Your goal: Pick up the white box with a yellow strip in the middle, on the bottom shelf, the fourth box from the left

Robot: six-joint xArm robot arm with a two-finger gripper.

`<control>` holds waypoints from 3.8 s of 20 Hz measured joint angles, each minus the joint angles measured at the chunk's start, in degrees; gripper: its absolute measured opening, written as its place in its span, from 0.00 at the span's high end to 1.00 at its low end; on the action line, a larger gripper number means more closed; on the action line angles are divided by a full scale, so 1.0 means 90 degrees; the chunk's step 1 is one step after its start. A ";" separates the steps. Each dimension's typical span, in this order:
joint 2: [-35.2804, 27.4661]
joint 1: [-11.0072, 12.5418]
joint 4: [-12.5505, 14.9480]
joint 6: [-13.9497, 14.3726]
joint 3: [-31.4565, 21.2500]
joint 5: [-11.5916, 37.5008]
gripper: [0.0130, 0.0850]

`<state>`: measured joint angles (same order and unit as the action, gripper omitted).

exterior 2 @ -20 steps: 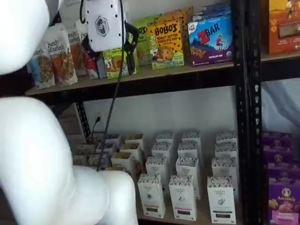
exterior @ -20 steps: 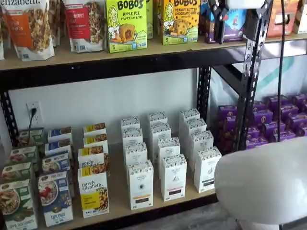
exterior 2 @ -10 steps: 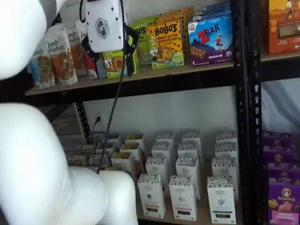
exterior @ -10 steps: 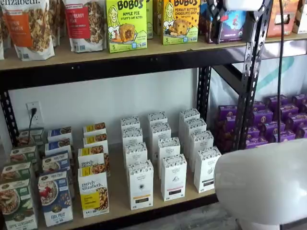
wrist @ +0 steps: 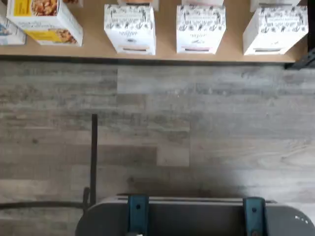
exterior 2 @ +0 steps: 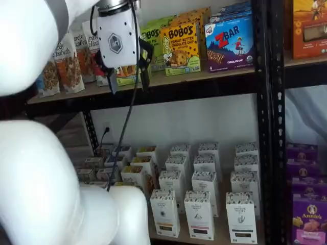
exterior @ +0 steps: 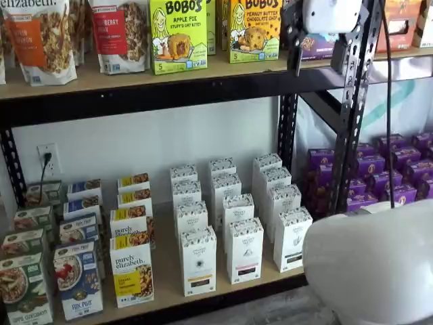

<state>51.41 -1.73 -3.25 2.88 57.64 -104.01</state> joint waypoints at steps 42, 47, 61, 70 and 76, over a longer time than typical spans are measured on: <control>-0.1508 -0.1626 0.0645 0.1707 -0.3023 0.4726 0.00; -0.1939 -0.1663 0.0598 0.1730 -0.2939 0.4925 0.00; -0.3095 -0.2123 0.1083 0.2558 -0.3092 0.6707 0.00; -0.4190 -0.2233 0.1450 0.3023 -0.2893 0.7546 0.00; -0.5093 -0.2212 0.1477 0.3080 -0.2651 0.8277 0.00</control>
<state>5.57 -21.64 10.03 30.59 33.78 -29.51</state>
